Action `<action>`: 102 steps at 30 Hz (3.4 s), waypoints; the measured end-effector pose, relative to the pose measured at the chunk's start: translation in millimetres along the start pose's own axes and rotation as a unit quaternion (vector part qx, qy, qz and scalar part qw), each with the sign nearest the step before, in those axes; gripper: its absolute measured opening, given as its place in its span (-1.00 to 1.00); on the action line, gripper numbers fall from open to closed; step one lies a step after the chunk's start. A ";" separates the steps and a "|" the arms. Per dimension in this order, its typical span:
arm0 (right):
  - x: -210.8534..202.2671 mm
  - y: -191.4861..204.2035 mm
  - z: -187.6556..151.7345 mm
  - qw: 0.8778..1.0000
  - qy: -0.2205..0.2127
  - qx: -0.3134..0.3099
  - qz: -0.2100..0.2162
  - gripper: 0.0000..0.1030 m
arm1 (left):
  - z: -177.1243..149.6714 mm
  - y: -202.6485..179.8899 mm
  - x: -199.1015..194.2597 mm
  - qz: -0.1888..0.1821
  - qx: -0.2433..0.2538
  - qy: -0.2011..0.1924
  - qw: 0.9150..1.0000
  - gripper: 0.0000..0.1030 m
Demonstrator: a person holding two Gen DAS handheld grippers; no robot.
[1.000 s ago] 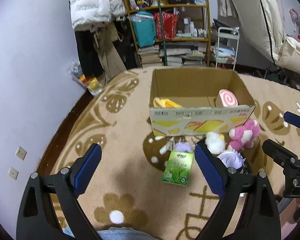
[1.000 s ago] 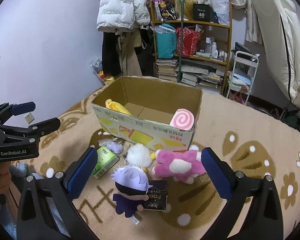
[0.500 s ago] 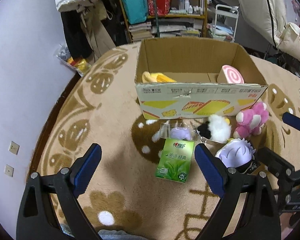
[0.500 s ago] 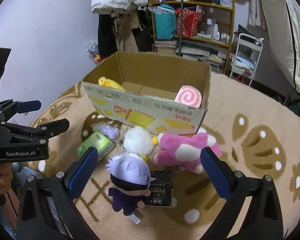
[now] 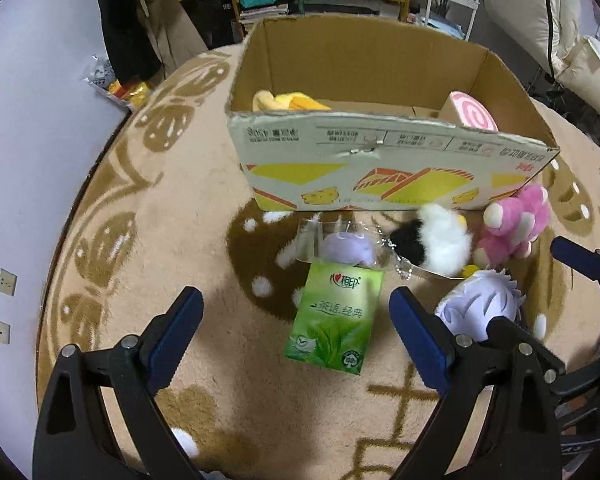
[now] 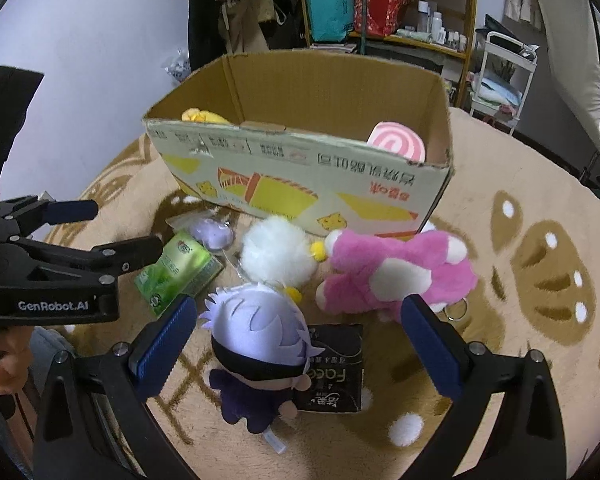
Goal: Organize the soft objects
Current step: 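Grasp the green tissue pack with the left gripper while the right gripper grasps the white-haired doll, then lift the green tissue pack with the left gripper while the right gripper lifts the doll toward the box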
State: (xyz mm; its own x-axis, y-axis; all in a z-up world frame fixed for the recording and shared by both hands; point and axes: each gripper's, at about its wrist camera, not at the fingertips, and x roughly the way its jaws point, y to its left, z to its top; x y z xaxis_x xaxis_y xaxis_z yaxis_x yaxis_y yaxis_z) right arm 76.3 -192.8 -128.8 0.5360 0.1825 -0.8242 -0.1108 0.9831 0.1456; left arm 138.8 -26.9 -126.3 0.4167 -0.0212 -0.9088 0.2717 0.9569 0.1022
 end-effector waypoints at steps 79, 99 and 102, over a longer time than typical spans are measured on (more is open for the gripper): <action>-117.9 -21.0 28.1 0.965 -0.261 0.036 0.009 0.20 | -17.9 -8.6 -151.9 0.050 -0.021 -0.304 0.951 0.06; -150.2 -24.1 66.3 0.952 -0.307 0.003 0.006 0.20 | 26.0 -8.7 -181.4 0.054 -0.014 -0.357 0.932 0.06; -152.2 -24.0 75.0 0.950 -0.311 -0.004 0.004 0.20 | 36.6 -9.3 -182.5 0.054 -0.013 -0.361 0.931 0.06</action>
State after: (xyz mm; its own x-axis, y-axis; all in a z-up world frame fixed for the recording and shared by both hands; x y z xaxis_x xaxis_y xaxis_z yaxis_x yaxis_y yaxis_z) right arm 60.1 -243.1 34.2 0.9258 0.1650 -0.3402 -0.1221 0.9820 0.1439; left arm 91.9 -42.6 53.4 0.9177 -0.1044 -0.3833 0.1770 0.9712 0.1593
